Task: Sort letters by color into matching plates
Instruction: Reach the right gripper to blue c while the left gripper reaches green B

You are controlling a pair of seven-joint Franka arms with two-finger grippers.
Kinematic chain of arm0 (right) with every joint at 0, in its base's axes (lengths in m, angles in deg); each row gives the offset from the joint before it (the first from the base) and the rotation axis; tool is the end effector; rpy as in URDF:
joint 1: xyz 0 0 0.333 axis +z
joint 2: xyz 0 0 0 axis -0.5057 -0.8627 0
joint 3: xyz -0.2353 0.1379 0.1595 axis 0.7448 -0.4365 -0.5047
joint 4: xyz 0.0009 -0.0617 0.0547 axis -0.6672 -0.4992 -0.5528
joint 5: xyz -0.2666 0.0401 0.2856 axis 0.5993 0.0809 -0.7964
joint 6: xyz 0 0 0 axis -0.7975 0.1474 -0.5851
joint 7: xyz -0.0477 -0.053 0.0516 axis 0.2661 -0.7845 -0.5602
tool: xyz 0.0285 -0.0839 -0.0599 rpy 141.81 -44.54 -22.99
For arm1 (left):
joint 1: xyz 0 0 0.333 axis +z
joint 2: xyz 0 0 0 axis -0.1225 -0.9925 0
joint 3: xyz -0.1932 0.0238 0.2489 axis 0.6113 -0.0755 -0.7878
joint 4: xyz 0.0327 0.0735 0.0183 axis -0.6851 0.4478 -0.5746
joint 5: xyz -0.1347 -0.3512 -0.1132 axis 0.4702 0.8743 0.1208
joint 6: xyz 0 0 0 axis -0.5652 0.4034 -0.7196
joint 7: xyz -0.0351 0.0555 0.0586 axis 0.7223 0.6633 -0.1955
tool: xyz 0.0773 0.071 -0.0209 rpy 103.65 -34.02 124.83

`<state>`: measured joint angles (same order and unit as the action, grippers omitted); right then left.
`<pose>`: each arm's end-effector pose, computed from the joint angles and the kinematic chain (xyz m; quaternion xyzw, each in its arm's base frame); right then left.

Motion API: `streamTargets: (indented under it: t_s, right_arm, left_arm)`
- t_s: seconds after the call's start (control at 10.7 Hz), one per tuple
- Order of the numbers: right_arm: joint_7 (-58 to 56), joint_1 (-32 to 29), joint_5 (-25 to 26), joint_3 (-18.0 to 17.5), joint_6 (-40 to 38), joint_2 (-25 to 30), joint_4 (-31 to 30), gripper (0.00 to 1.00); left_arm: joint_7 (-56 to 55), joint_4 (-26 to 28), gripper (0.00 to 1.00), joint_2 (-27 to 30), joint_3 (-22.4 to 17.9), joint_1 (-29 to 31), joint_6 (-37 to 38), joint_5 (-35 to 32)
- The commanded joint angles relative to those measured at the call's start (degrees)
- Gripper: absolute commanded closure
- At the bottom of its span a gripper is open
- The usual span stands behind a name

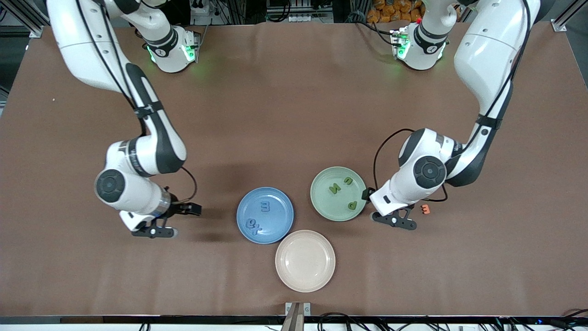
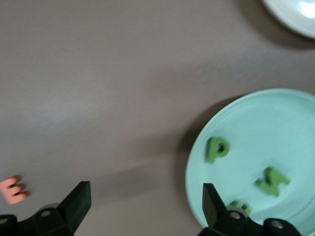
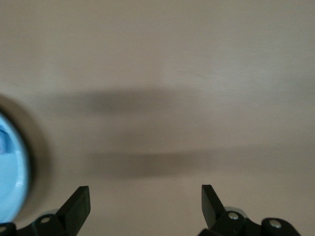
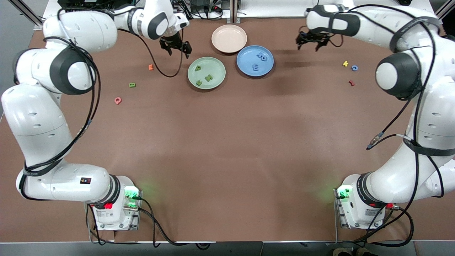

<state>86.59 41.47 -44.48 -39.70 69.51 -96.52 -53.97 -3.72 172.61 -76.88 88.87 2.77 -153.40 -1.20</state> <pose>0.6886 0.1372 0.2685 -0.9990 0.0178 0.0050 0.0407 0.6560 -0.2485 0.2637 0.9904 -0.1365 0.0009 0.0234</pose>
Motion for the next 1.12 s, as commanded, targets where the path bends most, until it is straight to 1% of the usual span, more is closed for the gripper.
streamTargets:
  t_s: [0.0, 0.09, 0.28, 0.47, 0.56, 0.65, 0.75, 0.84, 0.93, 1.03]
  right_arm:
    - [-9.4, -5.3, 4.7, -0.8, 0.5, 4.6, -7.0, 0.0]
    - [-13.3, -6.3, 6.3, -0.8, 0.7, 4.6, -7.5, 0.0]
    - [-22.7, -10.2, 6.5, -0.8, 0.7, 5.1, -8.9, 0.0]
    - [-34.9, -15.4, 6.6, -1.0, 0.7, 5.3, -9.1, 0.0]
    - [-40.4, -17.5, 6.6, -1.0, 0.9, 5.3, -9.6, 0.0]
    - [-44.7, -19.1, 6.6, -1.1, 2.1, 5.3, -10.1, 0.0]
    - [-48.5, -20.6, 6.6, -1.1, 2.6, 5.2, -10.3, 0.0]
    - [-51.4, -21.5, 6.5, -1.1, 3.8, 5.0, -10.8, 0.0]
    - [-53.5, -22.2, 6.5, -1.1, 6.2, 4.8, -12.0, 0.0]
    - [-54.9, -22.7, 6.5, -1.2, 9.5, 4.7, -14.0, 0.0]
  left_arm:
    - [9.9, 6.6, 0.0, 4.7, 0.5, 5.0, 1.3, 1.0]
    - [10.0, 9.3, 0.0, 6.6, 0.6, 5.1, 0.8, 1.0]
    - [10.4, 15.6, 0.01, 10.4, 0.5, 6.2, -1.6, 1.0]
    - [17.4, 24.7, 0.05, 14.8, 0.6, 10.3, -10.8, 1.1]
    - [18.7, 27.2, 0.07, 16.3, 0.6, 11.8, -12.5, 1.1]
    - [18.9, 28.9, 0.13, 17.2, 0.6, 12.5, -12.7, 1.1]
    - [19.0, 30.1, 0.17, 17.7, 0.5, 14.2, -12.7, 1.1]
    - [18.9, 30.8, 0.24, 17.7, 0.5, 15.9, -12.8, 1.1]
    - [18.8, 31.1, 0.39, 17.8, 0.1, 16.8, -12.9, 3.3]
    - [18.9, 31.9, 0.44, 17.9, -0.5, 18.0, -13.1, 7.6]
